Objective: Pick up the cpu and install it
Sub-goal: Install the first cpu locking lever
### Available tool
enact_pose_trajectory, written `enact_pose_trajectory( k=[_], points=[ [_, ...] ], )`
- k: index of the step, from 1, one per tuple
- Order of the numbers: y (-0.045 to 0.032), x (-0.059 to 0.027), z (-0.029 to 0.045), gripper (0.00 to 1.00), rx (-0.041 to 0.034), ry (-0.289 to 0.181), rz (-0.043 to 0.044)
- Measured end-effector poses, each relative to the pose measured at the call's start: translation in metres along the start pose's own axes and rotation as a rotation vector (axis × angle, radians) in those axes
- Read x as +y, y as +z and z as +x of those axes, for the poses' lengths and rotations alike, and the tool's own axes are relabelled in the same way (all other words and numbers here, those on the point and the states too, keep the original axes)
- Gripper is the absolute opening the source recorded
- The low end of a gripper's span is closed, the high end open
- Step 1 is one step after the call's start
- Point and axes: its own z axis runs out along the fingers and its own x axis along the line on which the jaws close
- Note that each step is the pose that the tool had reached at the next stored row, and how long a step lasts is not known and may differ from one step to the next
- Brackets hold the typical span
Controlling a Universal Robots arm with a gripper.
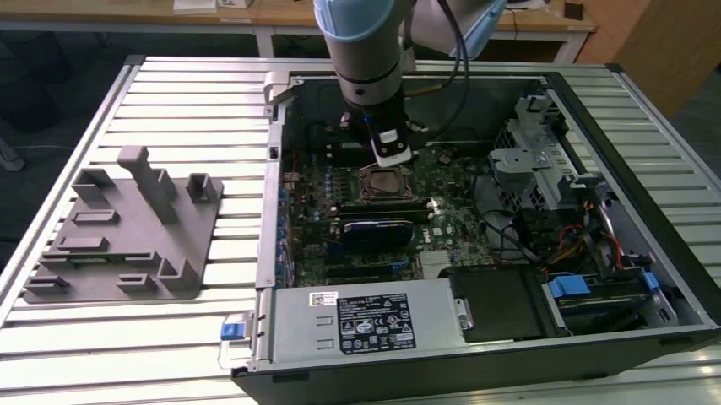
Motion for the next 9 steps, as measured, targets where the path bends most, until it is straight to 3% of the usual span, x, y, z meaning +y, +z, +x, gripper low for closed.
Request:
enact_pose_trajectory(
  k=[9],
  points=[
    [0.0035, 0.0000, 0.0008, 0.11, -0.0078, 0.014, 0.0046]
  ],
)
